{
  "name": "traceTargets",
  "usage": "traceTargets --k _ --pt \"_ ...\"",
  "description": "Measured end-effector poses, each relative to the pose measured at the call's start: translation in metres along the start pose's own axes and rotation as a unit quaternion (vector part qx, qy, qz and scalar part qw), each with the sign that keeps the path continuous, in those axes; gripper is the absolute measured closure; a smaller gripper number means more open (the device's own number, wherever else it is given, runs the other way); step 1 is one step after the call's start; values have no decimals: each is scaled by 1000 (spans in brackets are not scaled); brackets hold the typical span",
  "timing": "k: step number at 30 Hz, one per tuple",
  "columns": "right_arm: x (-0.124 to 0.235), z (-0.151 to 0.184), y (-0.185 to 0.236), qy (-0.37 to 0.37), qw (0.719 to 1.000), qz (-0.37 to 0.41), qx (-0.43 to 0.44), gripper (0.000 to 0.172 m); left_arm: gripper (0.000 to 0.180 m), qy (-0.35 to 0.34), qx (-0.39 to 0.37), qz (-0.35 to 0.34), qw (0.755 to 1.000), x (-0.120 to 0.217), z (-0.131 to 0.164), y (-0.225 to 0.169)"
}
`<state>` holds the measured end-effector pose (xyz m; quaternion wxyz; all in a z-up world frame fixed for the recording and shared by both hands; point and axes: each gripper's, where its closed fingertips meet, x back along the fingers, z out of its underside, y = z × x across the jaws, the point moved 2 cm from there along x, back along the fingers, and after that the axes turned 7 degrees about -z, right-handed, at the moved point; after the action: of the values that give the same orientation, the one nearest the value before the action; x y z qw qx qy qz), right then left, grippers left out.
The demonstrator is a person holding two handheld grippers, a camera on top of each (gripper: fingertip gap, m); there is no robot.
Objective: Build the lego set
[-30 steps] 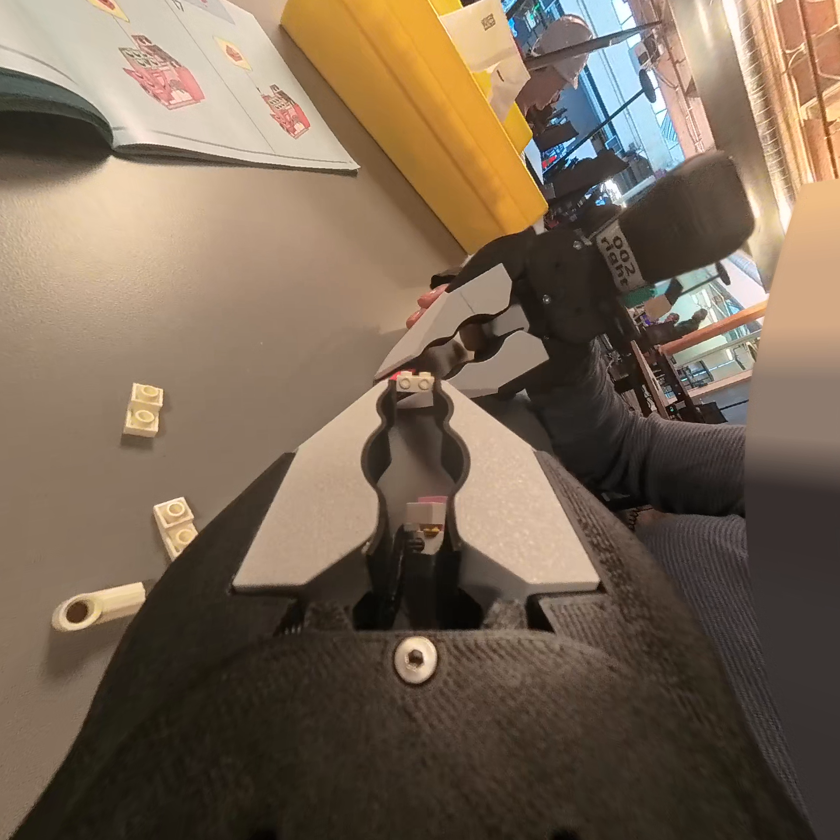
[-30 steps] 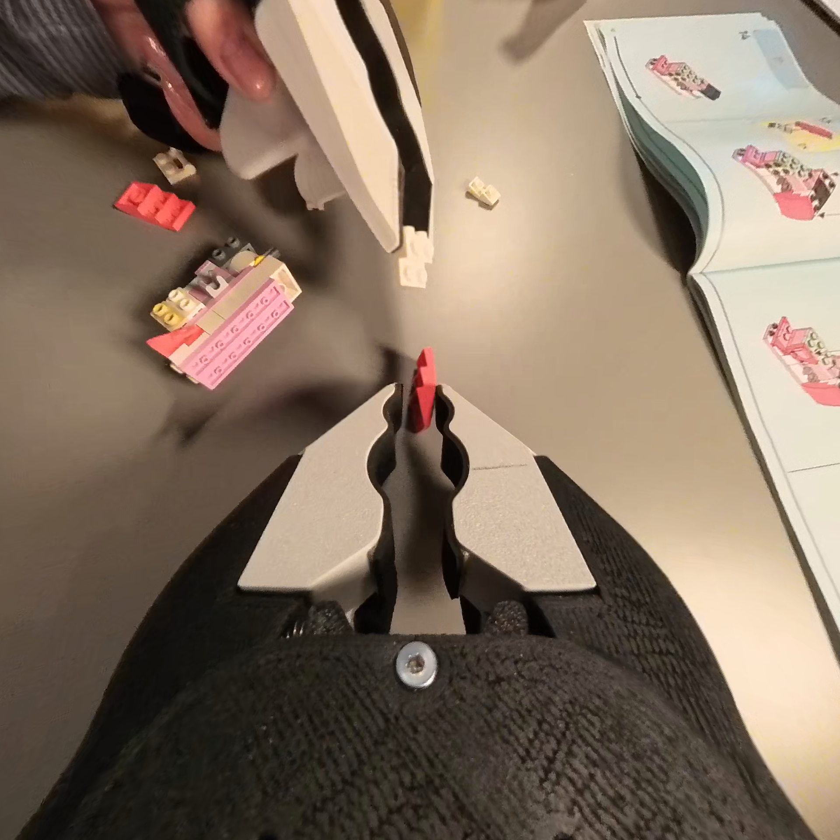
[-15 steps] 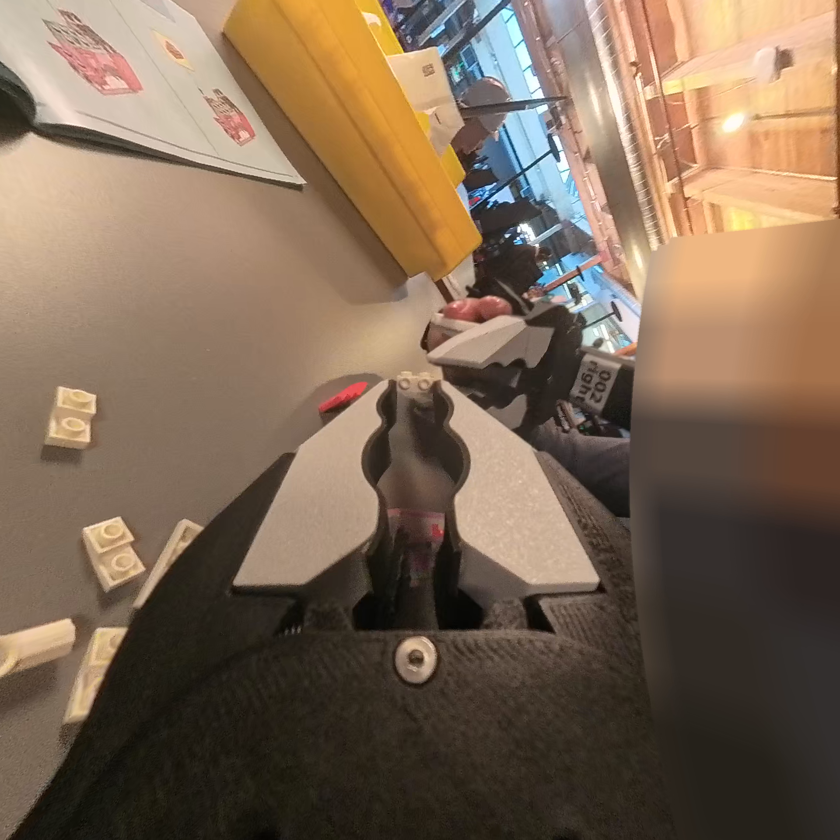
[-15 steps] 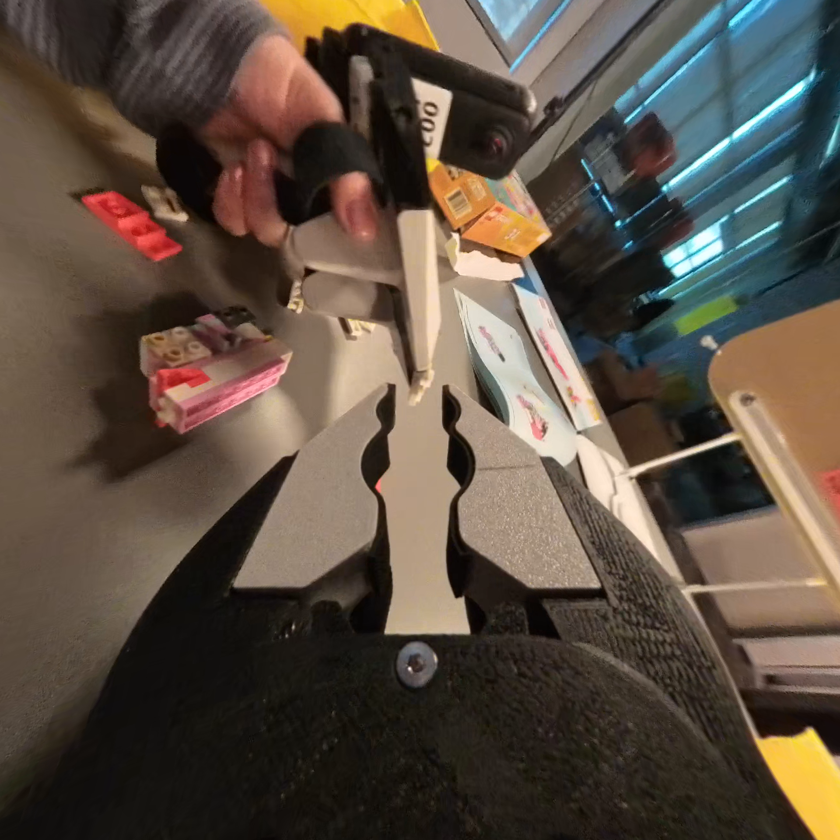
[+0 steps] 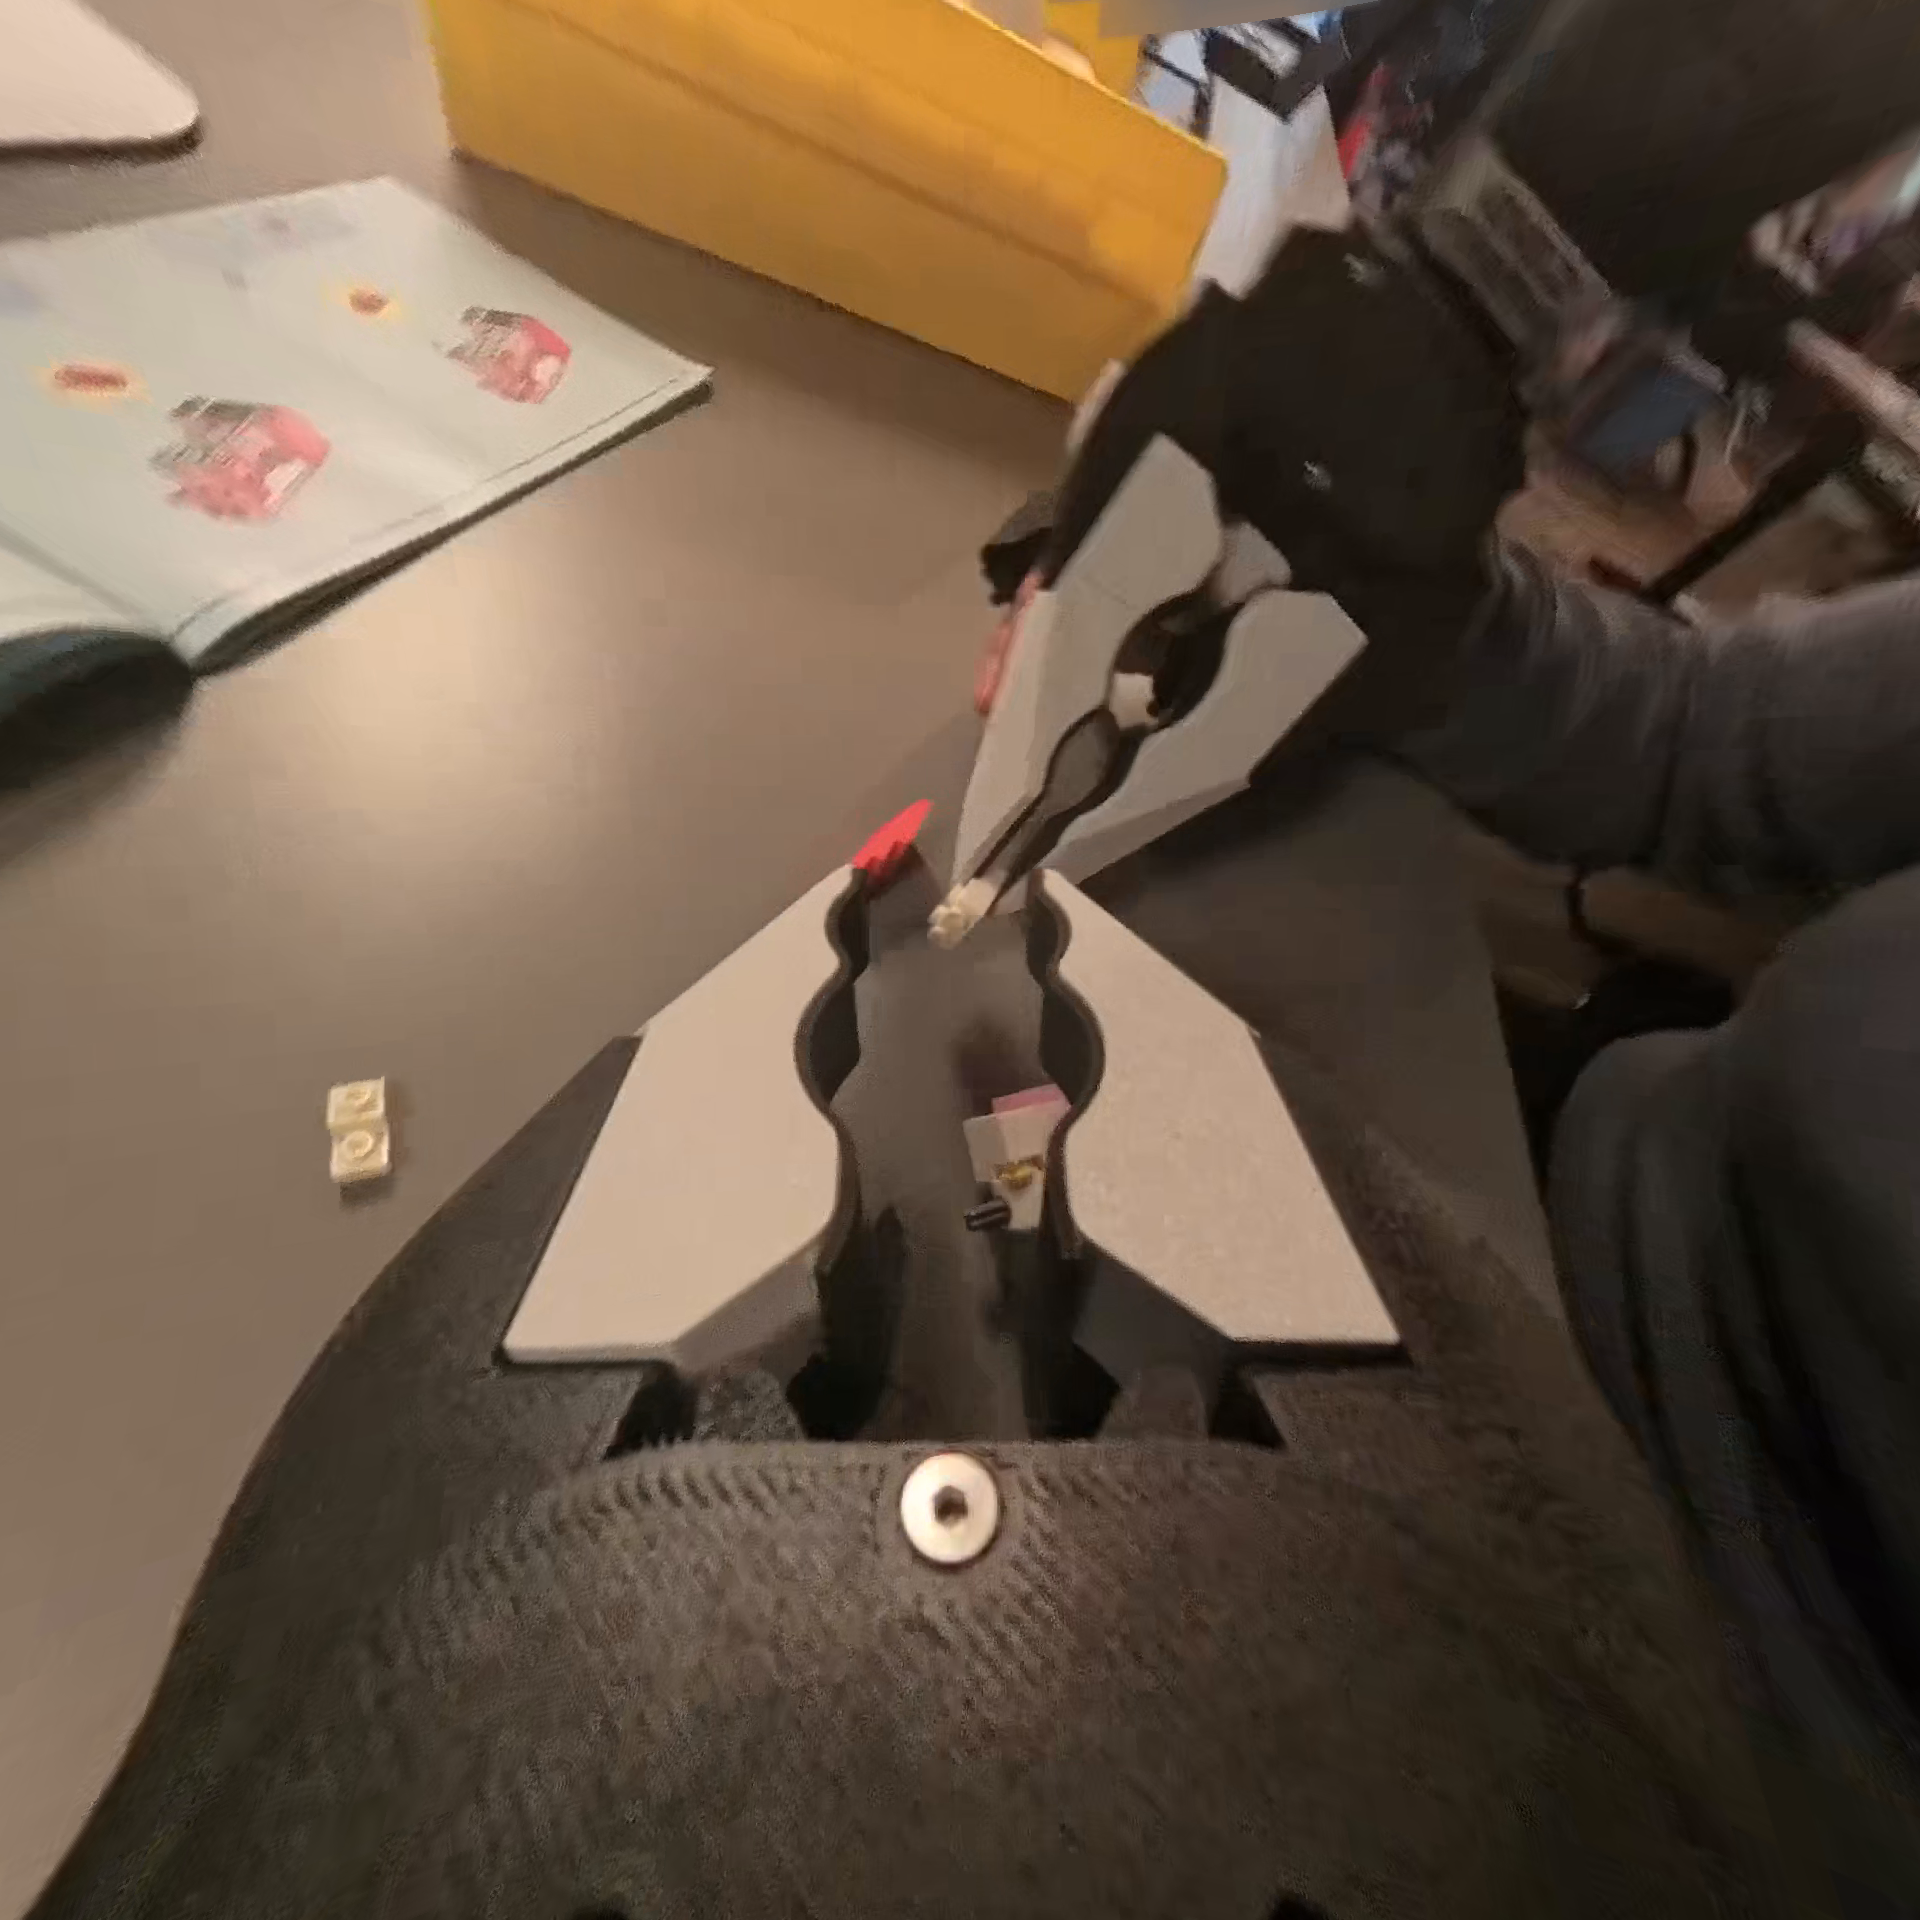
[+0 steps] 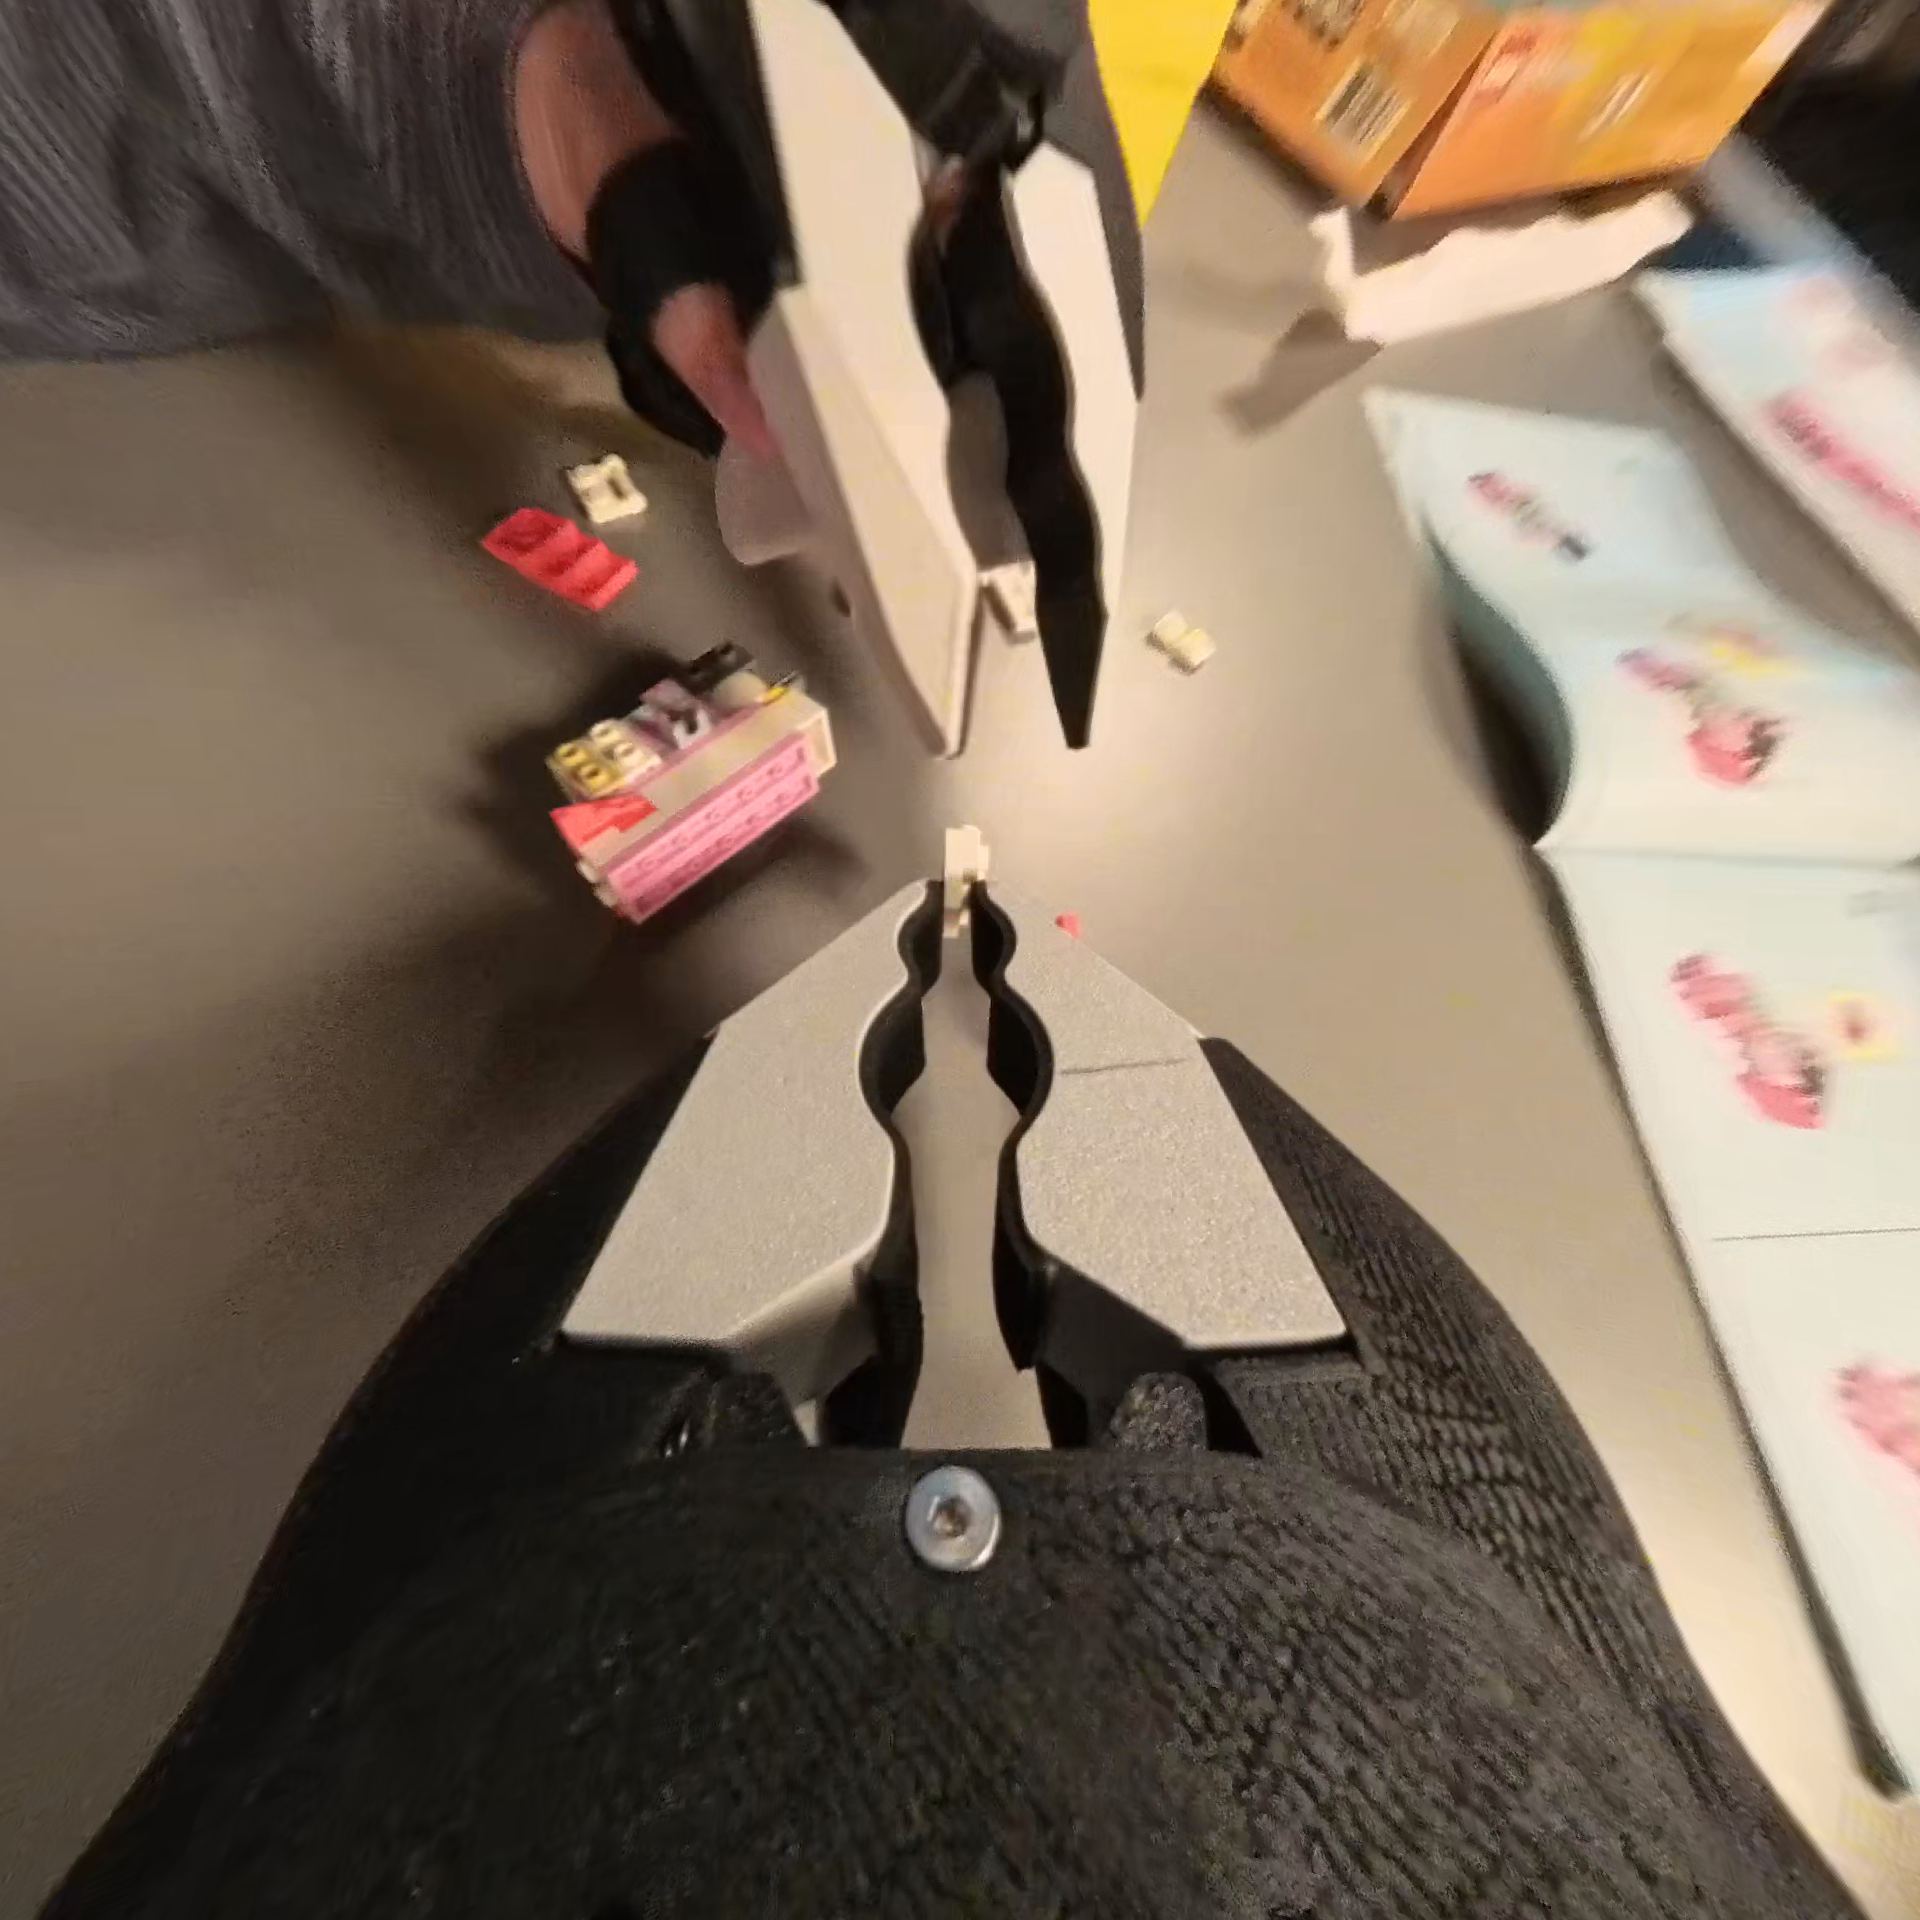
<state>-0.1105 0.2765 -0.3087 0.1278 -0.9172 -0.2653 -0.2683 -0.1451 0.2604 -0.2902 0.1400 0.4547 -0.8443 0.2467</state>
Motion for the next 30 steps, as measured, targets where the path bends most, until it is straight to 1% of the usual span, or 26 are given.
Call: traceTargets --k 3,8,13,16,18,22,25,27,30 --pt "-3 7 2 16 999 -18 -33 169 151 32 -73 -13 997 -4 10 -5" --pt "-7 17 2 51 998 -13 -30 168 153 69 -150 -23 986 -13 23 -7" --pt "-8 17 4 50 998 -18 -30 168 155 73 -170 -28 982 -19 20 -5" --pt "-8 18 6 53 998 -20 -26 162 155 79 -199 -41 976 -19 19 -6" --pt "-7 16 7 47 998 -24 -25 159 154 82 -204 -38 975 -18 20 -8" --pt "5 6 7 19 1000 -16 -7 153 148 90 -209 -34 973 -17 18 -8" --pt "22 -12 -1 -37 999 18 3 146 142 123 -256 -62 957 -17 19 1" --pt "26 -9 -9 -35 999 34 -4 135 133 140 -279 -67 948 -20 17 5" --pt "17 7 -10 -8 999 12 -32 124 117 152 -282 -64 945 -26 14 10"
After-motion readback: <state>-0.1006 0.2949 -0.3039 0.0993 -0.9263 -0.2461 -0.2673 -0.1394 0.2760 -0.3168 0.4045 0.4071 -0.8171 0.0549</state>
